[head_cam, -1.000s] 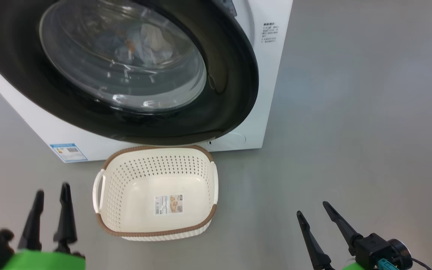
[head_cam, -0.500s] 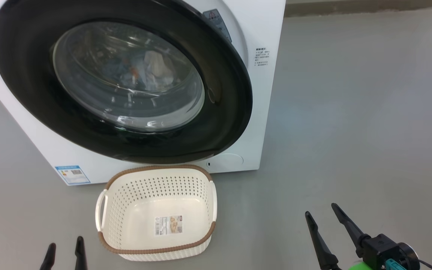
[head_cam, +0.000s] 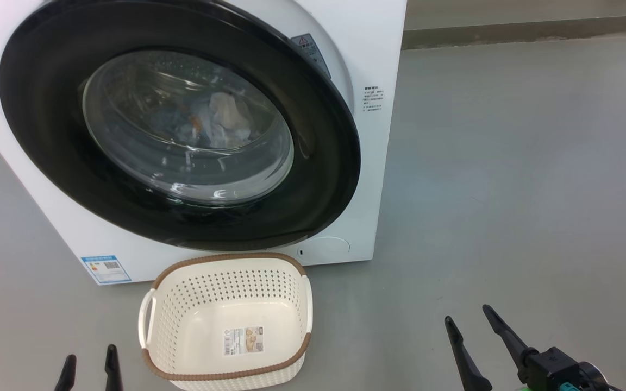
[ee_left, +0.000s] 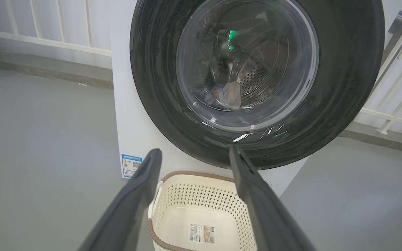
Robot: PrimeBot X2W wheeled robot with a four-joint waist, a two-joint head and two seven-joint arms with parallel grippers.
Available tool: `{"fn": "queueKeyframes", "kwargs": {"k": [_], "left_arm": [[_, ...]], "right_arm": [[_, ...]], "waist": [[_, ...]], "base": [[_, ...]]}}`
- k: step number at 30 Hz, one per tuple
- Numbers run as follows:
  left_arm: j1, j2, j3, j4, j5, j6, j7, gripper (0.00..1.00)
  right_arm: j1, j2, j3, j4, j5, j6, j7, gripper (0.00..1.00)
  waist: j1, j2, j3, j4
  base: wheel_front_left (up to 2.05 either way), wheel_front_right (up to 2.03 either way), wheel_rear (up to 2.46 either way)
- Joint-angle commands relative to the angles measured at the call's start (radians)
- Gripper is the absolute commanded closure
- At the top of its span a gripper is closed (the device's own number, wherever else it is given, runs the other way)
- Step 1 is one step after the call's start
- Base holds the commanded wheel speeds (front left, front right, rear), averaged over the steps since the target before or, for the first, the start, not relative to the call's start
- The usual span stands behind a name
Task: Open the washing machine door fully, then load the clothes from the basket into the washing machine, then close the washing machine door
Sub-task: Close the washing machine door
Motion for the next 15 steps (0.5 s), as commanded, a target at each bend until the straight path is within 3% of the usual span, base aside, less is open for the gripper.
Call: {"fn": "queueKeyframes", "kwargs": {"k": [1,4,5,6,7,15], "left_arm": [[-0.011,0.003,0.035,-0.026,0.010,-0.006,-0.008,0.00],[-0.012,0.000,0.037,-0.024,0.016,-0.008,-0.008,0.00],[-0.012,-0.001,0.039,-0.022,0.020,-0.009,-0.008,0.00],[-0.012,-0.001,0.040,-0.021,0.022,-0.010,-0.008,0.00],[-0.012,-0.002,0.041,-0.020,0.024,-0.011,-0.008,0.00],[-0.011,-0.003,0.047,-0.025,0.035,-0.016,-0.008,0.00]], "right_arm": [[-0.017,-0.004,0.023,-0.023,0.017,0.002,-0.005,0.00],[-0.016,-0.004,0.018,-0.024,0.018,0.002,-0.005,0.00],[-0.015,-0.004,0.014,-0.026,0.021,0.002,-0.005,0.31],[-0.016,-0.004,0.010,-0.031,0.025,0.002,-0.005,0.73],[-0.016,-0.004,0.008,-0.035,0.028,0.002,-0.005,1.00],[-0.025,-0.004,0.001,-0.030,0.039,0.002,-0.005,1.00]], "waist": [[0.0000,0.0000,0.000,0.001],[0.0000,0.0000,0.000,0.005],[0.0000,0.0000,0.001,0.009],[0.0000,0.0000,0.002,0.011],[0.0000,0.0000,0.004,0.013],[0.0000,0.0000,0.024,0.034]], "base": [[0.00,0.00,0.00],[0.00,0.00,0.00],[0.00,0.00,0.00],[0.00,0.00,0.00],[0.00,0.00,0.00],[0.00,0.00,0.00]]}}
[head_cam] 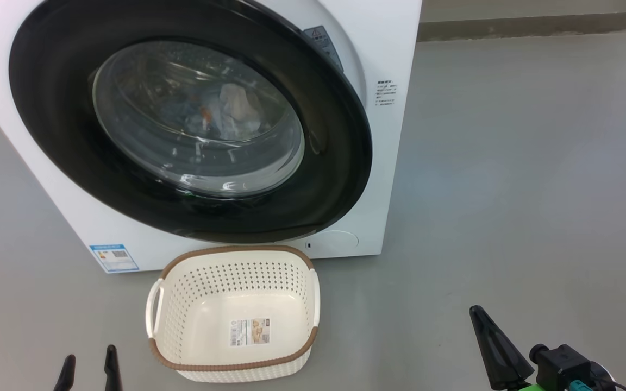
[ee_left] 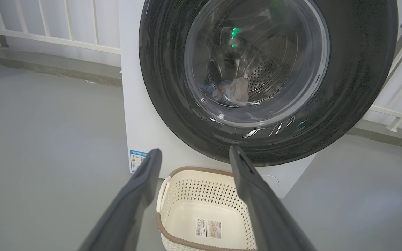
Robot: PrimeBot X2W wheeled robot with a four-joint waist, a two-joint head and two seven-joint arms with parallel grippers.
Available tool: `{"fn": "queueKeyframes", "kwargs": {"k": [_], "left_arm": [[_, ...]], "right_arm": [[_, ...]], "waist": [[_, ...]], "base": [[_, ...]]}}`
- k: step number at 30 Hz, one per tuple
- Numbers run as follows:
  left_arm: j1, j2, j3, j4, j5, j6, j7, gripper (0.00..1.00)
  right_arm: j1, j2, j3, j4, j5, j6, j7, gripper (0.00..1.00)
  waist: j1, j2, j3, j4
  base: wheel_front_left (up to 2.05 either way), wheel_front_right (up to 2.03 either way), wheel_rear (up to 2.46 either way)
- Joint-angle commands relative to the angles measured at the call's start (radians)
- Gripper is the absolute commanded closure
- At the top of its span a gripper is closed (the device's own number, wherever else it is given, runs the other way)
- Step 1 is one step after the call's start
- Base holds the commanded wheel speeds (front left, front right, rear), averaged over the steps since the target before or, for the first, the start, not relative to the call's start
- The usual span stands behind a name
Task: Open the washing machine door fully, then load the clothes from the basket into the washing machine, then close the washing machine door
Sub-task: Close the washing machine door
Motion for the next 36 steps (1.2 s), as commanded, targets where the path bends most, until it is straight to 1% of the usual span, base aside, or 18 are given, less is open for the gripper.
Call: {"fn": "queueKeyframes", "kwargs": {"k": [1,9,11,14,18,22,26,28,31,36], "left_arm": [[-0.011,0.003,0.035,-0.027,0.013,-0.007,-0.008,0.00],[-0.014,0.007,0.032,-0.034,0.011,-0.009,-0.008,0.00],[-0.015,0.009,0.032,-0.035,0.007,-0.009,-0.008,0.00],[-0.017,0.014,0.029,-0.036,0.000,-0.010,-0.008,0.00],[-0.028,0.028,0.017,-0.039,-0.020,-0.010,-0.008,0.00],[-0.043,0.049,-0.003,-0.041,-0.047,-0.010,-0.008,0.00],[-0.058,0.071,-0.028,-0.043,-0.078,-0.010,-0.008,0.00],[-0.064,0.083,-0.037,-0.045,-0.095,-0.010,-0.008,0.00],[-0.074,0.103,-0.044,-0.047,-0.122,-0.010,-0.008,0.00],[-0.093,0.136,-0.053,-0.041,-0.163,-0.010,-0.008,0.00]], "right_arm": [[-0.029,-0.004,0.016,-0.016,0.005,0.002,-0.005,1.00],[-0.086,-0.004,-0.008,0.010,0.000,0.002,-0.005,1.00],[-0.117,-0.004,-0.020,0.002,0.011,0.002,-0.005,1.00],[-0.184,-0.004,-0.018,-0.036,-0.004,0.002,-0.005,1.00],[-0.294,-0.004,0.024,-0.119,-0.007,0.002,-0.005,1.00],[-0.396,-0.004,0.127,-0.145,-0.006,0.002,-0.005,1.00],[-0.478,-0.004,0.243,-0.083,-0.007,0.002,-0.005,1.00],[-0.513,-0.004,0.278,-0.035,-0.017,0.002,-0.005,1.00],[-0.560,-0.004,0.302,0.031,-0.035,0.002,-0.005,1.00],[-0.645,-0.004,0.292,0.110,-0.079,0.002,-0.005,1.00]], "waist": [[0.0000,0.0000,0.011,0.011],[0.0000,0.0000,0.031,0.045],[0.0000,0.0000,0.041,0.055],[0.0000,0.0000,0.057,0.067],[0.0000,0.0000,0.090,0.084],[0.0000,0.0000,0.132,0.106],[0.0000,0.0000,0.180,0.139],[0.0000,0.0000,0.207,0.157],[0.0000,0.0000,0.249,0.184],[0.0000,0.0000,0.313,0.217]], "base": [[0.00,0.00,0.00],[0.00,0.00,0.00],[0.00,0.00,0.00],[0.00,0.00,0.00],[0.00,0.00,0.00],[0.00,0.00,0.00],[0.00,0.00,0.00],[0.00,0.00,0.00],[0.00,0.00,0.00],[0.00,0.00,0.00]]}}
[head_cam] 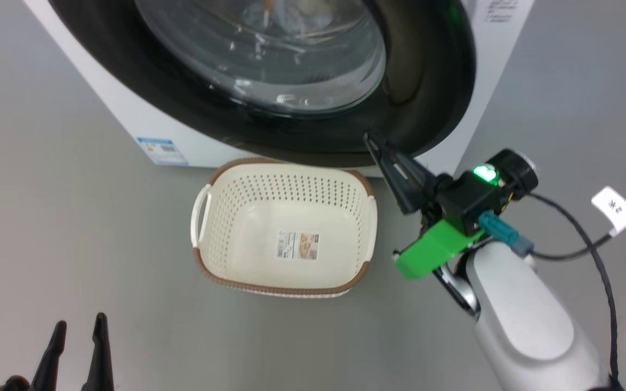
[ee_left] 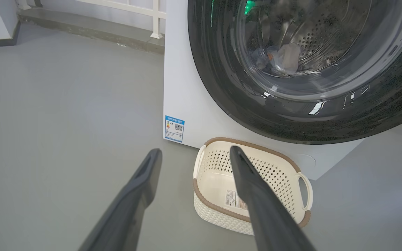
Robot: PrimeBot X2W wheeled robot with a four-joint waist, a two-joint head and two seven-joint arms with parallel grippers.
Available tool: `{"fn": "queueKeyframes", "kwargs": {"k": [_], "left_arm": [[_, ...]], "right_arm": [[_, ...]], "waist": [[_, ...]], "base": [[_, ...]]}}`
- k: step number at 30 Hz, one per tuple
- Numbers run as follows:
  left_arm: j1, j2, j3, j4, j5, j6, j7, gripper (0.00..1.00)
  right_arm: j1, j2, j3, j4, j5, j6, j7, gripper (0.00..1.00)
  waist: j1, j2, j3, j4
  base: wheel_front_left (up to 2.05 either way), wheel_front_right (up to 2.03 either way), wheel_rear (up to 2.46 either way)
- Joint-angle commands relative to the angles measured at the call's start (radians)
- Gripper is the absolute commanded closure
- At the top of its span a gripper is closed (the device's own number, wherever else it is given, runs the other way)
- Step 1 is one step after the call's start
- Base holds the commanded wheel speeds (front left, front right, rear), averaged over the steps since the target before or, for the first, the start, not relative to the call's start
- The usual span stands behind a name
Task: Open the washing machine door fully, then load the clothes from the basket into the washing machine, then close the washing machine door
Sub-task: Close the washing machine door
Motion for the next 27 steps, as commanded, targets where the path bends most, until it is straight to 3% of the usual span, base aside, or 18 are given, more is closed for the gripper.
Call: {"fn": "queueKeyframes", "kwargs": {"k": [1,10,27], "left_arm": [[-0.036,0.032,0.028,-0.017,-0.011,-0.003,-0.008,0.00],[-0.054,0.059,0.041,-0.016,-0.049,-0.003,-0.008,0.00],[-0.054,0.101,0.057,-0.033,-0.069,-0.003,-0.008,0.00]], "right_arm": [[-0.040,0.017,0.007,-0.007,-0.021,0.001,-0.005,1.00],[-0.144,0.017,-0.023,0.033,-0.077,0.001,-0.005,1.00],[-0.186,0.017,-0.061,0.025,-0.103,0.001,-0.005,1.00]], "waist": [[0.0000,-0.0001,0.067,0.051],[0.0000,-0.0001,0.118,0.042],[0.0000,-0.0001,0.178,-0.025]], "base": [[0.00,0.00,0.00],[0.00,0.00,0.00],[0.00,0.00,0.00]]}}
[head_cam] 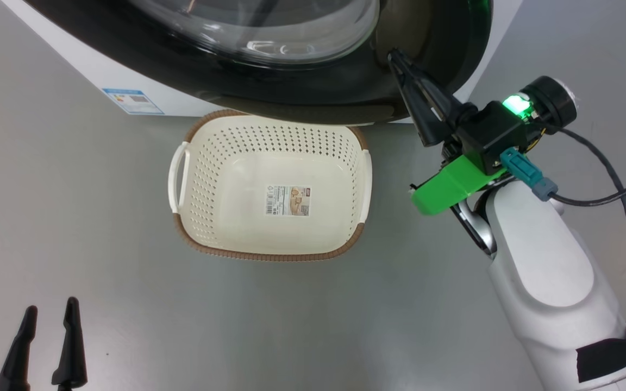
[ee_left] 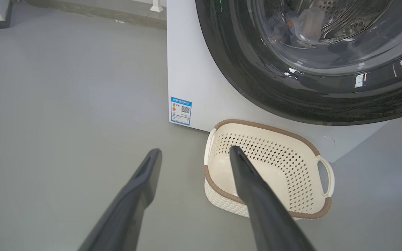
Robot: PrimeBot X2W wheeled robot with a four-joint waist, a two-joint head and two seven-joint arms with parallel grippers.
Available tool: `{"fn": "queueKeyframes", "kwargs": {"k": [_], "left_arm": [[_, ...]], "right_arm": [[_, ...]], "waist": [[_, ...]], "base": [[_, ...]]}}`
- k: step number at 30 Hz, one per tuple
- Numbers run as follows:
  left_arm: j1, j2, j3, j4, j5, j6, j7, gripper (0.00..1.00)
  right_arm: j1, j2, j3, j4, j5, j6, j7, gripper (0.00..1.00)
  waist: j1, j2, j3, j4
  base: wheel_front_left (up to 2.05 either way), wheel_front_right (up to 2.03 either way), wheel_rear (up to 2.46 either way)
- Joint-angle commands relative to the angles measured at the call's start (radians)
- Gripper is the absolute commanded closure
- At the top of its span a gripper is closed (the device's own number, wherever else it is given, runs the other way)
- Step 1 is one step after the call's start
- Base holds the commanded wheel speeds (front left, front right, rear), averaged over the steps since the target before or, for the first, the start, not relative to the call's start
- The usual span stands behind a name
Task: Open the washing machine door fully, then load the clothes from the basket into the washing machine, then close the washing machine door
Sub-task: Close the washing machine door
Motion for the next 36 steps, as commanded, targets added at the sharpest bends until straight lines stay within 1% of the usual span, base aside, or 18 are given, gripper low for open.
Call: {"fn": "queueKeyframes", "kwargs": {"k": [1,15,22,30,36], "left_arm": [[-0.020,0.038,0.036,-0.023,-0.009,-0.003,-0.008,0.00],[-0.015,0.077,0.050,-0.042,-0.039,-0.003,-0.008,0.00],[-0.001,0.102,0.062,-0.061,-0.050,-0.003,-0.008,0.00],[0.008,0.119,0.064,-0.077,-0.060,-0.003,-0.008,0.00],[-0.005,0.127,0.054,-0.088,-0.070,-0.003,-0.008,0.00]], "right_arm": [[-0.010,0.022,0.018,-0.027,0.001,0.002,-0.005,1.00],[-0.100,0.022,-0.010,-0.027,-0.015,0.002,-0.005,1.00],[-0.150,0.022,-0.038,-0.038,-0.032,0.002,-0.005,1.00],[-0.181,0.022,-0.061,-0.043,-0.048,0.002,-0.005,1.00],[-0.223,0.022,-0.094,-0.022,-0.069,0.002,-0.005,1.00]], "waist": [[0.0000,0.0000,0.008,-0.006],[0.0000,0.0000,0.082,-0.027],[0.0000,0.0000,0.113,-0.048],[0.0000,0.0000,0.151,-0.043],[0.0000,0.0000,0.179,-0.030]], "base": [[0.00,0.00,0.00],[0.00,0.00,0.00],[0.00,0.00,0.00],[0.00,0.00,0.00],[0.00,0.00,0.00]]}}
